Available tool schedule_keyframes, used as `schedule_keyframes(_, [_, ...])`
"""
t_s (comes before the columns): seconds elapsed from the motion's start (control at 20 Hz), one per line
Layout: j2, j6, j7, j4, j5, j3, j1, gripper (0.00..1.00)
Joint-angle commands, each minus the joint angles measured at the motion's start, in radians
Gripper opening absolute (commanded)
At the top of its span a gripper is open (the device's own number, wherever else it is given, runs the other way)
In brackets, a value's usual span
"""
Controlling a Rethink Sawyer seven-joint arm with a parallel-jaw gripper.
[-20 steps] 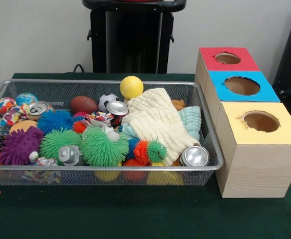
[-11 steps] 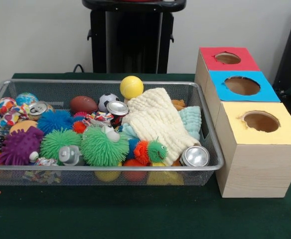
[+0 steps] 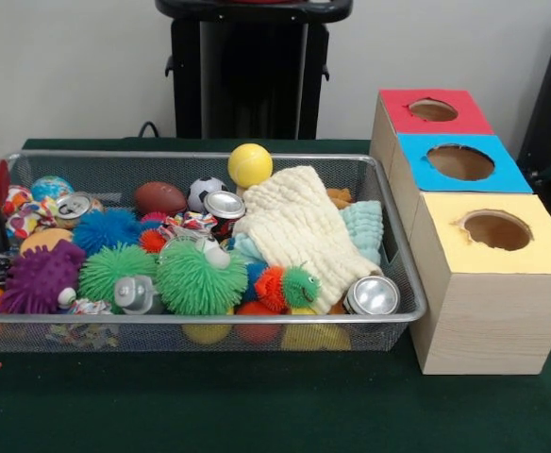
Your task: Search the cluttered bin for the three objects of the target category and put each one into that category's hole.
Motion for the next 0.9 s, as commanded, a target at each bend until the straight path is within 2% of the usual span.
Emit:
schedule_keyframes(0.05, [-0.003,0.064,-0.098,0.139,0.041,0.114,0.082,1.00])
schedule_keyframes(0.1, [-0.006,0.066,-0.099,0.146,0.040,0.114,0.082,0.00])
schedule_keyframes(0.35, [-0.022,0.091,-0.079,0.144,0.012,0.077,0.133,0.00])
schedule_keyframes(0.65, [-0.023,0.106,-0.009,0.084,-0.066,-0.034,0.247,0.00])
schedule_keyframes(0.9, [-0.019,0.082,0.003,0.072,-0.072,-0.065,0.275,0.00])
